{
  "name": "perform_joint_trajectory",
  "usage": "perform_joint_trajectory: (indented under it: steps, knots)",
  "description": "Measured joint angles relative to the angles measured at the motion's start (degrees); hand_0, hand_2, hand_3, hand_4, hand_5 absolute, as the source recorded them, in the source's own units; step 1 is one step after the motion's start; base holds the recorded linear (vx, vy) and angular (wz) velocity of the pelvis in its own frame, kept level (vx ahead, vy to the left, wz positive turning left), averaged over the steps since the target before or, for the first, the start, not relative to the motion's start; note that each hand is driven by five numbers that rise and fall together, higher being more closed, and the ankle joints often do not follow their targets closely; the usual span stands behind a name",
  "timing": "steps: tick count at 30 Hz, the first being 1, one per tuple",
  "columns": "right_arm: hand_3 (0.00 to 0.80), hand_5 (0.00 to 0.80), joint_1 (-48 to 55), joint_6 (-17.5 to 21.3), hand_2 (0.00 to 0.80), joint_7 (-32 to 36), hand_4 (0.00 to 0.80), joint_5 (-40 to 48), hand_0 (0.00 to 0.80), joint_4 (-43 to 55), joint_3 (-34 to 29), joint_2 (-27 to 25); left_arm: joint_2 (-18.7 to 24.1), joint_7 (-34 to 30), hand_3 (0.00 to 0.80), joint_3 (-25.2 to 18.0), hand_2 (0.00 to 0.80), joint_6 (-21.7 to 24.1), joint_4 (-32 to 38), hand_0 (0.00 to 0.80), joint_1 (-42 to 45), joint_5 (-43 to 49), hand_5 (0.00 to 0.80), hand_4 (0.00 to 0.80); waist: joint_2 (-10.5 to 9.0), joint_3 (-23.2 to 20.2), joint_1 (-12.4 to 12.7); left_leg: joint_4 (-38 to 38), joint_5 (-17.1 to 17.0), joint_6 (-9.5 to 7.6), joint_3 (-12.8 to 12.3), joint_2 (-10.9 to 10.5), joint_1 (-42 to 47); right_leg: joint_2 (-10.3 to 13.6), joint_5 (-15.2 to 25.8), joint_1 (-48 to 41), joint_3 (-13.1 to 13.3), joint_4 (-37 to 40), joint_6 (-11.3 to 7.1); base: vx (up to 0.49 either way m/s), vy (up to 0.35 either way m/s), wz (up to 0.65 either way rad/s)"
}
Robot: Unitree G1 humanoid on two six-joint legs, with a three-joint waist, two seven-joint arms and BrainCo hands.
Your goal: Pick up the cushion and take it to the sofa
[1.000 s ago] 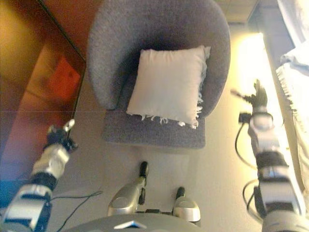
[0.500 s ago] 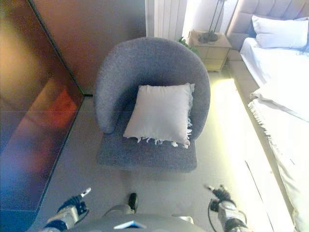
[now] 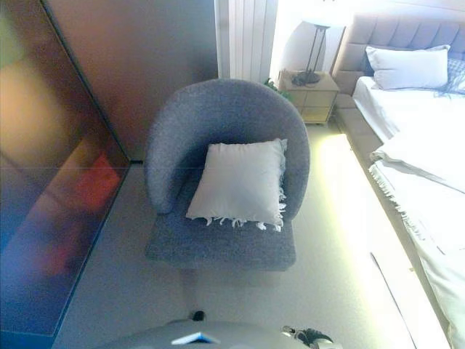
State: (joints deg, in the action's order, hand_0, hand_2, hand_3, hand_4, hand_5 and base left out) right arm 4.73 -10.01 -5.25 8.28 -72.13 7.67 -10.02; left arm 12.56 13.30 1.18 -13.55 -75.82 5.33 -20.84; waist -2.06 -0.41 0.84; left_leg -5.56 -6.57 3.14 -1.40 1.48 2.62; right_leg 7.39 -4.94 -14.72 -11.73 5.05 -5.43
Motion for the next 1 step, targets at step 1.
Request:
perform_joint_trajectory:
  steps: [1]
  knots:
    - [0.000, 0.000, 0.0, -0.1, 0.000, 0.1, 0.000, -0.5, 0.000, 0.0, 0.0, 0.0, 0.0, 0.0, 0.000, 0.2, 0.000, -0.4, 0.0, 0.000, 0.0, 0.0, 0.000, 0.000, 0.07, 0.0, 0.0, 0.0, 0.0, 0.09, 0.0, 0.2, -0.2, -0.2, -0.1, 0.0, 0.0, 0.0, 0.15, 0.000, 0.000, 0.00]
